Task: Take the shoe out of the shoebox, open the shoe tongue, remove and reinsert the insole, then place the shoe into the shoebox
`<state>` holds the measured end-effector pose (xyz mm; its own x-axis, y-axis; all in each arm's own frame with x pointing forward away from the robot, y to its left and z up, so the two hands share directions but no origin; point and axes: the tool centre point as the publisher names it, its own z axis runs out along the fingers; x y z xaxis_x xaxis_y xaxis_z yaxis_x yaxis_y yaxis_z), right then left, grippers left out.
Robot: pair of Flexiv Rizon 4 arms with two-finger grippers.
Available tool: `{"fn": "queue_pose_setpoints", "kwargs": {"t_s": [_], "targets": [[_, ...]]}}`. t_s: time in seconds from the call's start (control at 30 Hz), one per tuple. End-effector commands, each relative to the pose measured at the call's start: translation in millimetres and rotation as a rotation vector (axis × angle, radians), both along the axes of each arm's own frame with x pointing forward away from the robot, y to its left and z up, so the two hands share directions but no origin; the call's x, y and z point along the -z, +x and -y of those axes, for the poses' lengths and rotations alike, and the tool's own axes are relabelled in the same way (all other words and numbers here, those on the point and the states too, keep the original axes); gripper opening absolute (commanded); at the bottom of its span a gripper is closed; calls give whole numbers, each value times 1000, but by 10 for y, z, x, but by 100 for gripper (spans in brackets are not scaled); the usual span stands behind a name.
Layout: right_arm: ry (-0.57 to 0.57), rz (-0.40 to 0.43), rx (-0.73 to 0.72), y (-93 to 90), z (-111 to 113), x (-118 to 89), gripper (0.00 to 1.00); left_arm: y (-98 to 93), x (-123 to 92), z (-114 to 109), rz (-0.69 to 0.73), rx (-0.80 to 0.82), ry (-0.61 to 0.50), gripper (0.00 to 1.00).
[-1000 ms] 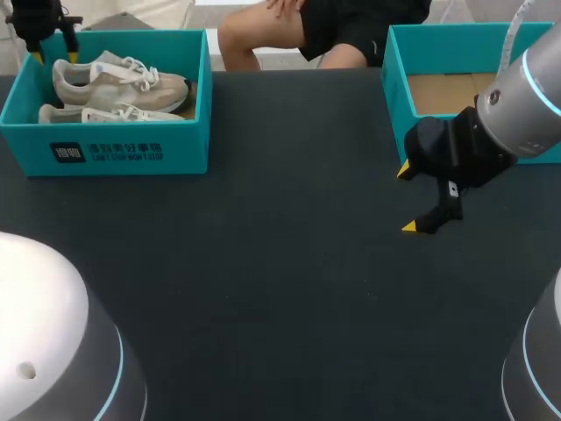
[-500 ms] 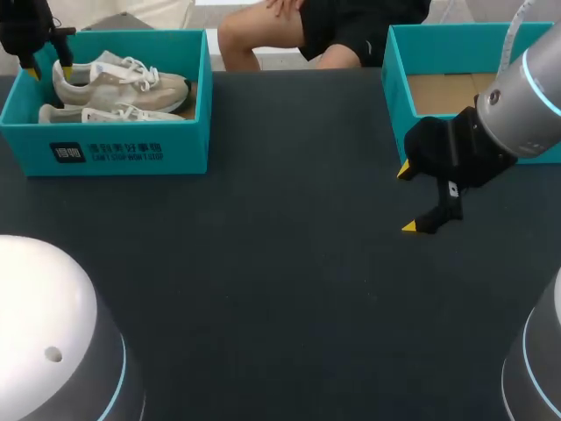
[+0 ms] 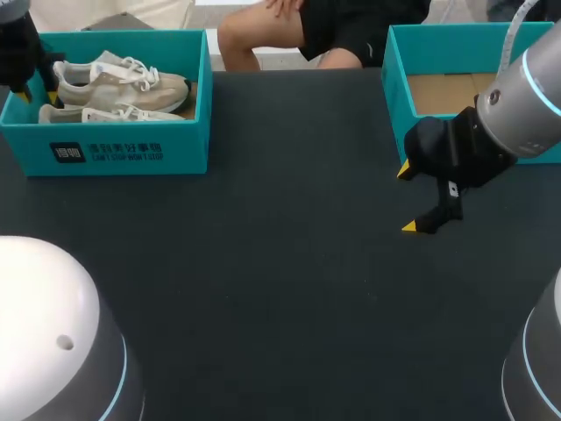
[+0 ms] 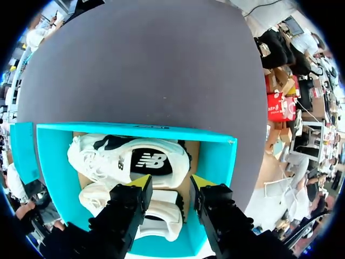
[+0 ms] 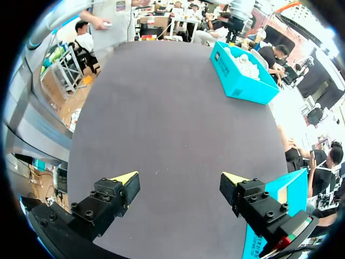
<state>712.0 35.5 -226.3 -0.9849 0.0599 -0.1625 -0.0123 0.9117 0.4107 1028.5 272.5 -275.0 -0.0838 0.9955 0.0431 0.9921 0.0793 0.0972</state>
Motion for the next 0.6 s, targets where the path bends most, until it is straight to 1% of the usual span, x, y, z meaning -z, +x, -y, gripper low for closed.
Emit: {"fn": "queue_pose_setpoints", "kwargs": {"t_s": [0.03,0.07,0.17,0.27,0.37,0.5,0.57,0.6], "targets": [[-1,1,1,-3,-7,10,100,-34,46,-56,24,7,7,46],[-1,1,1,-3,-7,10,100,-39,67,-84,23,3,7,45],[-1,1,1,-3,-7,10,100,-57,109,-134,14,4,10,46],[-1,1,1,-3,-7,10,100,-63,204,-172,-18,14,5,47],[-1,1,1,-3,-7,10,100,-46,303,-176,-21,33,13,47],[-1,1,1,-3,-7,10,100,-7,353,-183,-22,36,15,49],[-1,1,1,-3,-7,10,100,5,383,-184,-28,49,15,53],[-1,1,1,-3,-7,10,100,5,403,-181,-25,56,18,56]]}}
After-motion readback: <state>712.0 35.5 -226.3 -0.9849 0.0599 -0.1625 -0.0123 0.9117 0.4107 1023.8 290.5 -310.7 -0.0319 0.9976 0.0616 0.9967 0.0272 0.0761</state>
